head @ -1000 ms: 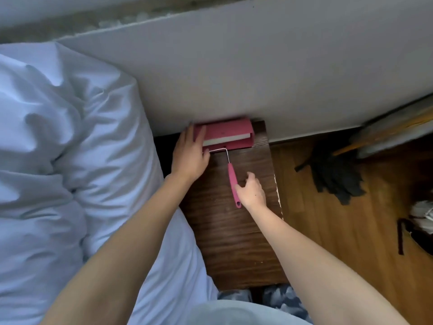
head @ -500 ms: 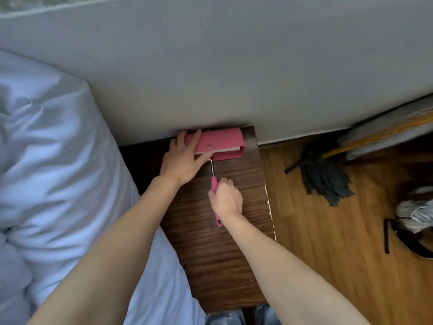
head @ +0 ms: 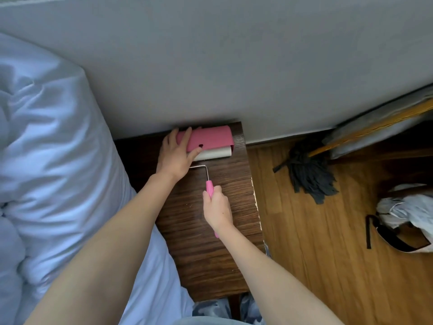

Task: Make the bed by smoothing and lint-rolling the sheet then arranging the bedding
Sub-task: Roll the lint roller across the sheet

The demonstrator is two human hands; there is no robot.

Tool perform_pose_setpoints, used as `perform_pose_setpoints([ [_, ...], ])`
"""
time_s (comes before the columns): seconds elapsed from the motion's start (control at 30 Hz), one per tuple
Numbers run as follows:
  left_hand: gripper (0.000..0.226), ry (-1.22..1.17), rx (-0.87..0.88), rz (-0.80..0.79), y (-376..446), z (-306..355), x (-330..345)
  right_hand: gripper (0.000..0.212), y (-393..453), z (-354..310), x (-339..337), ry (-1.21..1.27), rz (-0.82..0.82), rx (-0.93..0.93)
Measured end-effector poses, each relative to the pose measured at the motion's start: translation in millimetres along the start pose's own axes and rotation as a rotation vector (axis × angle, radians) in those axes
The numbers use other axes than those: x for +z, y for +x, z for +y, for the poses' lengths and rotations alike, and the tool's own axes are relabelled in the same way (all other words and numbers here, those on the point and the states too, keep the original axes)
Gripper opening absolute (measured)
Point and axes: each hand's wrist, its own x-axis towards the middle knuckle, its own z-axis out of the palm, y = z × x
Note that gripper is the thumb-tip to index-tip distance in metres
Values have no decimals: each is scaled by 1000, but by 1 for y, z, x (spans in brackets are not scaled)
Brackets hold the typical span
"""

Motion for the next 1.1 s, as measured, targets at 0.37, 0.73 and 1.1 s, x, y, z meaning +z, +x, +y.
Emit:
perform_pose_setpoints([
  [0.37,67,25,4,15,-9,1,1,20,-80,68,7,82,40,68],
  [0.73,47,-213,206,151,-138,100,-8,23,-183,138,-90,180,216,48],
  [1.1,45,-50,585,-178,-300,280,82,35,-305,296,-163,459,549,326],
])
